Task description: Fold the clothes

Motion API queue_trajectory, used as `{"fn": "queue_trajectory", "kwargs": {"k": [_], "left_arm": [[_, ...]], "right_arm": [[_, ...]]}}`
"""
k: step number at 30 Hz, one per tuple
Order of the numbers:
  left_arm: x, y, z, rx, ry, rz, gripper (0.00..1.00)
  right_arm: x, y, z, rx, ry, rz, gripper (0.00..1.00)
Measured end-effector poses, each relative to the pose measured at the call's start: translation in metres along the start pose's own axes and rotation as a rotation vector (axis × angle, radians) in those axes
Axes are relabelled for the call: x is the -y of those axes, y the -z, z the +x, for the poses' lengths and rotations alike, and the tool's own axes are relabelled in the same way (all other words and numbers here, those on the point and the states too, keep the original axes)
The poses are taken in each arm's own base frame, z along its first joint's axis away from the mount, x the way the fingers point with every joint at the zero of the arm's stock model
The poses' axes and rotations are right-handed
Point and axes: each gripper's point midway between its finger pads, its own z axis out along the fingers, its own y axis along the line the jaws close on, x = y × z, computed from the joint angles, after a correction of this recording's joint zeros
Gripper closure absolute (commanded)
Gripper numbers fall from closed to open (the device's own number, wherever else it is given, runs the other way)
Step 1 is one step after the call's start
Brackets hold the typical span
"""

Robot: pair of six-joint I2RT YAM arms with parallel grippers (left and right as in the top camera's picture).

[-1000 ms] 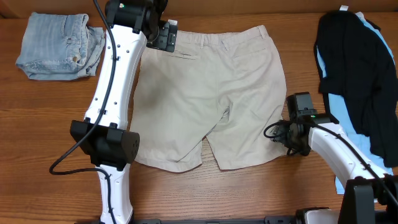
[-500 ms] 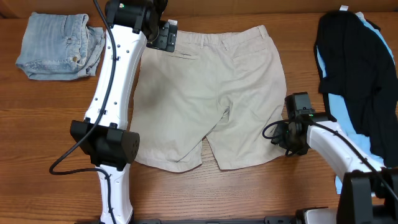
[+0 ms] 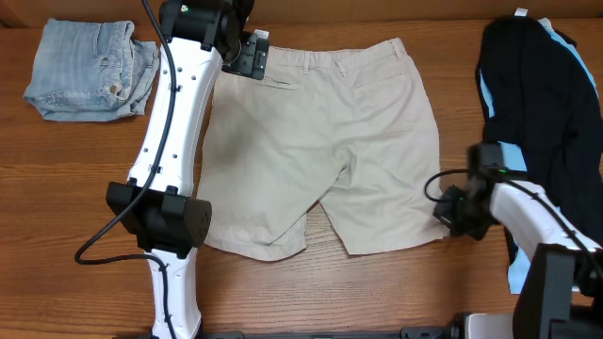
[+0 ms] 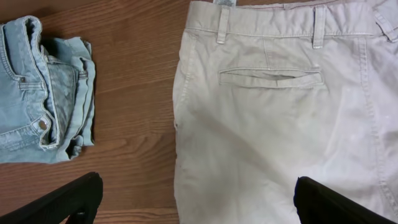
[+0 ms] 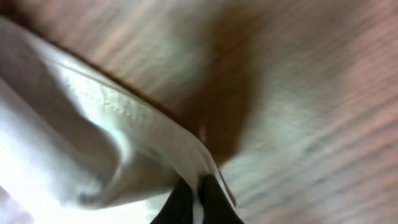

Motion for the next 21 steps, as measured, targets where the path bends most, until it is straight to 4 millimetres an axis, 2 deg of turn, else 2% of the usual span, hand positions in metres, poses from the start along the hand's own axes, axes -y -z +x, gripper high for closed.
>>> {"fn": "queue_trajectory", "kwargs": {"k": [4, 9, 10, 12, 13, 14, 18, 21], "left_arm": [[0.0, 0.0, 0.0, 0.0, 0.0, 0.001, 0.0], [0.0, 0.0, 0.0, 0.0, 0.0, 0.002, 0.0], [0.0, 0.0, 0.0, 0.0, 0.0, 0.003, 0.0], [0.0, 0.0, 0.0, 0.002, 0.0, 0.004, 0.0], [0.001, 0.0, -0.001, 0.005, 0.001, 0.004, 0.0], [0.002, 0.0, -0.003, 0.01, -0.001, 0.011, 0.0], [0.014, -0.004, -0.01, 0.039, -0.057, 0.082, 0.0], [0.024, -0.017, -0.02, 0.067, -0.105, 0.127, 0.0]], "right_arm": [[0.007, 0.002, 0.004, -0.068, -0.074, -0.066, 0.95], [0.014, 0.005, 0.006, -0.108, -0.133, -0.115, 0.83], [0.016, 0.005, 0.006, -0.114, -0.145, -0.119, 0.75], [0.021, 0.006, 0.006, -0.124, -0.16, -0.126, 0.4], [0.023, 0.007, 0.006, -0.13, -0.167, -0.129, 0.14], [0.025, 0.009, 0.007, -0.138, -0.169, -0.129, 0.0], [0.024, 0.028, 0.003, -0.141, -0.126, -0.146, 0.0], [0.015, 0.059, -0.015, -0.074, -0.079, -0.179, 0.0]]}}
